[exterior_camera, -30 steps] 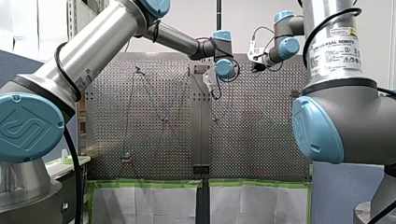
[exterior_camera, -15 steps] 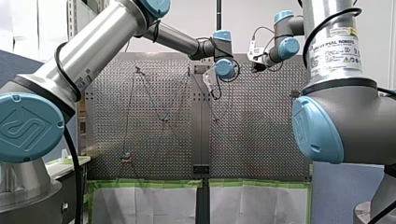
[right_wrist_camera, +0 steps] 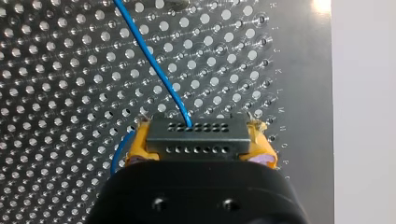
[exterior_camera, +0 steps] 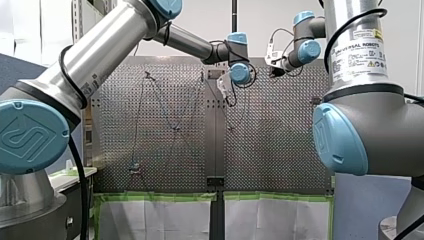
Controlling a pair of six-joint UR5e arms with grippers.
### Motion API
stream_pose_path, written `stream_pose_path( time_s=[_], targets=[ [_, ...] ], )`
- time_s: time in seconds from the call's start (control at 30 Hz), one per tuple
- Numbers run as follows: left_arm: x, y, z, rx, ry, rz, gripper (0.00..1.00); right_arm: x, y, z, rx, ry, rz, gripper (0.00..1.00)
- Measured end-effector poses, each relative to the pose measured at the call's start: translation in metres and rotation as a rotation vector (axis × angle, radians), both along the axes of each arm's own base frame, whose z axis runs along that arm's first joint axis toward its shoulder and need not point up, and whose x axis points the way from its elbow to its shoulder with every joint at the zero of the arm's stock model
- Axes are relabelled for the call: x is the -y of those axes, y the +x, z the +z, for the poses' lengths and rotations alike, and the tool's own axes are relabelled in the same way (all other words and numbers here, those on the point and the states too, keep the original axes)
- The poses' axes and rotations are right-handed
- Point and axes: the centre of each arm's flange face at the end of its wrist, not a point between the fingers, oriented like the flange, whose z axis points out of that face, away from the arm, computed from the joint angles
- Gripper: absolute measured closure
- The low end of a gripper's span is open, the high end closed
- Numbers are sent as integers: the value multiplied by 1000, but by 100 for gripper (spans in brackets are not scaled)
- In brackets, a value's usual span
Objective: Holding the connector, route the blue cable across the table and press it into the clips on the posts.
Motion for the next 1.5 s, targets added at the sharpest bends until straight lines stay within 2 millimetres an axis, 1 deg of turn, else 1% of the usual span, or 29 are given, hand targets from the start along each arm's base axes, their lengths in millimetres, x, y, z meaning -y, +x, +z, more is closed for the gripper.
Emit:
stream_pose_path(
  time_s=[0.33, 0.7, 1.13, 1.5],
  targets=[
    [-8, 11, 1, 8, -3, 6, 0, 0, 0, 0, 0, 0, 0, 100],
    [-10, 14, 1, 11, -5, 7, 0, 0, 0, 0, 0, 0, 0, 100],
    [-18, 25, 3, 24, -11, 4, 0, 0, 0, 0, 0, 0, 0, 100],
    [-22, 30, 4, 31, -14, 3, 0, 0, 0, 0, 0, 0, 0, 100]
  ],
)
